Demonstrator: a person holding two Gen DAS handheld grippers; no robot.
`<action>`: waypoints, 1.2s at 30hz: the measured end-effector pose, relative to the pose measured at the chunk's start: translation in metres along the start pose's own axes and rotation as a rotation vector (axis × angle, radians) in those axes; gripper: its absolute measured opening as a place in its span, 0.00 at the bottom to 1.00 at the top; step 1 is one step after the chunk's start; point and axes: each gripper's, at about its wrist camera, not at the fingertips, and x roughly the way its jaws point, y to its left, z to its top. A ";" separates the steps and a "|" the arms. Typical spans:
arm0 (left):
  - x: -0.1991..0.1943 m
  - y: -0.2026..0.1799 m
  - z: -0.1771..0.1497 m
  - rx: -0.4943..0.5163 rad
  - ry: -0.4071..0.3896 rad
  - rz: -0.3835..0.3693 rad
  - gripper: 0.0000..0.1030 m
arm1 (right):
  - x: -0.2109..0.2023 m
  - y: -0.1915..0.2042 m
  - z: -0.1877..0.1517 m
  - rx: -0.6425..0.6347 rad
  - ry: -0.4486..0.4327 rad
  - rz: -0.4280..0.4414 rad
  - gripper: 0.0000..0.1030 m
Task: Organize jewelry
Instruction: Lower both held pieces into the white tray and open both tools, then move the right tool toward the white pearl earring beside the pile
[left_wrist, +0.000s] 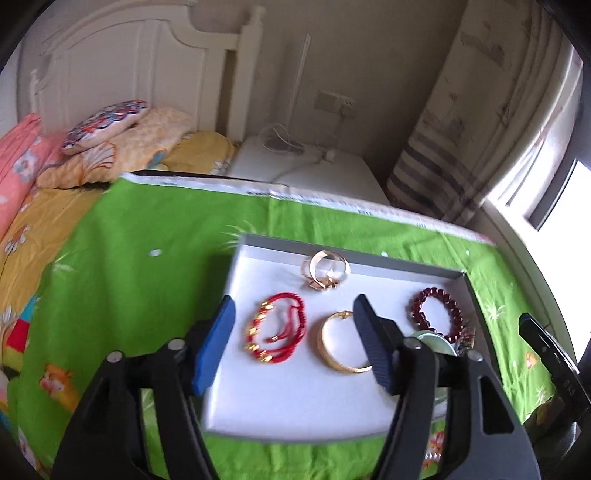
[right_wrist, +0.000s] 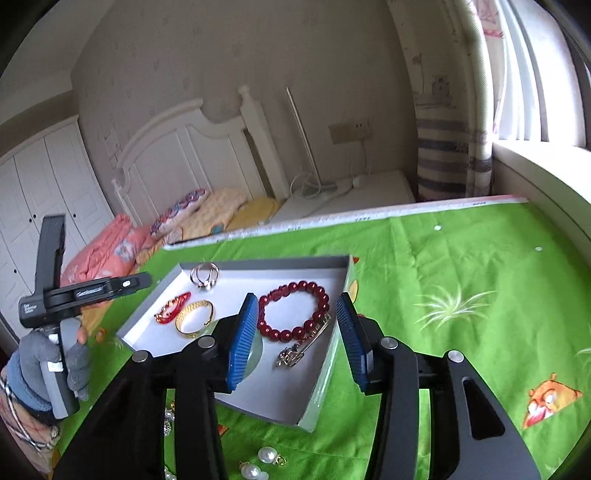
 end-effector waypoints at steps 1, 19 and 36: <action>-0.009 0.004 -0.003 -0.011 -0.011 0.002 0.70 | -0.003 -0.001 0.000 0.003 -0.010 0.001 0.43; -0.090 0.065 -0.124 -0.046 0.013 0.070 0.87 | -0.051 0.004 -0.051 -0.075 0.091 -0.132 0.42; -0.083 0.069 -0.133 -0.078 0.022 -0.028 0.88 | -0.006 0.008 -0.070 -0.164 0.341 -0.245 0.43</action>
